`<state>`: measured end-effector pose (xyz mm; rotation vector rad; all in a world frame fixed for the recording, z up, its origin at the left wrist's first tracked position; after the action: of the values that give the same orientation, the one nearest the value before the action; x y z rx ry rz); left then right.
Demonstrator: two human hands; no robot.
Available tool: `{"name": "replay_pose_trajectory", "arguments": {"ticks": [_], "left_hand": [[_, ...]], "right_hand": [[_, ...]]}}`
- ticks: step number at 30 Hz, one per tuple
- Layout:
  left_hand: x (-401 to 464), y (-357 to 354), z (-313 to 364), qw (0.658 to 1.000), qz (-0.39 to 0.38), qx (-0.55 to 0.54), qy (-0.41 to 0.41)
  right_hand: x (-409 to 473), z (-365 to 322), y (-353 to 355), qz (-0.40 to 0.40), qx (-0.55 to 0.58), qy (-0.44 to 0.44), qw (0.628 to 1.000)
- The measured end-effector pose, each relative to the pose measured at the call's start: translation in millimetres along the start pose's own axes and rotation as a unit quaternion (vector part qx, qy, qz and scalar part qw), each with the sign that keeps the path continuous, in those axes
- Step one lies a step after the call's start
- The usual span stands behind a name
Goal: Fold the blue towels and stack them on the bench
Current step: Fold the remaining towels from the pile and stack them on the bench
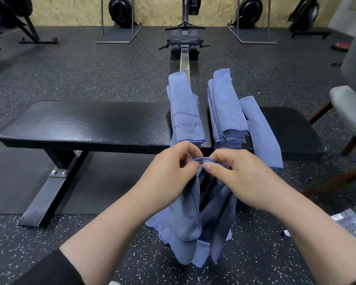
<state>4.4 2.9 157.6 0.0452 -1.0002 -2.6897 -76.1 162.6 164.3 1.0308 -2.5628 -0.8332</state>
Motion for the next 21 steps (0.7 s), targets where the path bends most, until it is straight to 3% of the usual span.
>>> {"name": "replay_pose_trajectory", "arguments": {"ticks": [3, 5, 8, 12, 17, 21], "left_hand": [[-4.7, 2.2, -7.9, 0.988, -0.005, 0.15, 0.034], [-6.7, 7.0, -13.5, 0.979, 0.013, 0.189, 0.072], [-5.6, 17.5, -20.4, 0.983, 0.065, 0.13, 0.115], [-2.6, 23.7, -17.1, 0.989, 0.104, 0.051, 0.097], [-1.3, 14.9, -5.9, 0.997, 0.024, -0.034, 0.063], [0.7, 6.9, 0.4, 0.999, -0.014, -0.037, 0.018]], "right_hand": [[-1.5, -3.6, -1.9, 0.033, 0.011, 0.013, 0.999], [-0.6, -5.5, 0.0, 0.066, 0.046, 0.004, 0.997], [1.4, -3.3, 7.7, 0.114, 0.06, -0.02, 0.991], [3.5, 7.0, 11.8, 0.132, 0.042, -0.053, 0.989], [2.7, 5.9, 5.9, 0.077, 0.04, -0.058, 0.995], [1.1, -4.5, -4.5, 0.02, 0.045, 0.004, 0.999]]}}
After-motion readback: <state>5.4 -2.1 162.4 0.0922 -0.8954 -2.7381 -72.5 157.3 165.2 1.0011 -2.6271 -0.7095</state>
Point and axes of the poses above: each hand's wrist, its own x-axis towards the middle knuckle, its own y-axis out of the back of the hand, z = x × y, the point moved 2 cm from there along x, towards the middle knuckle, and after that the axes turned 8 degrees about x, right-handed, at the moved point
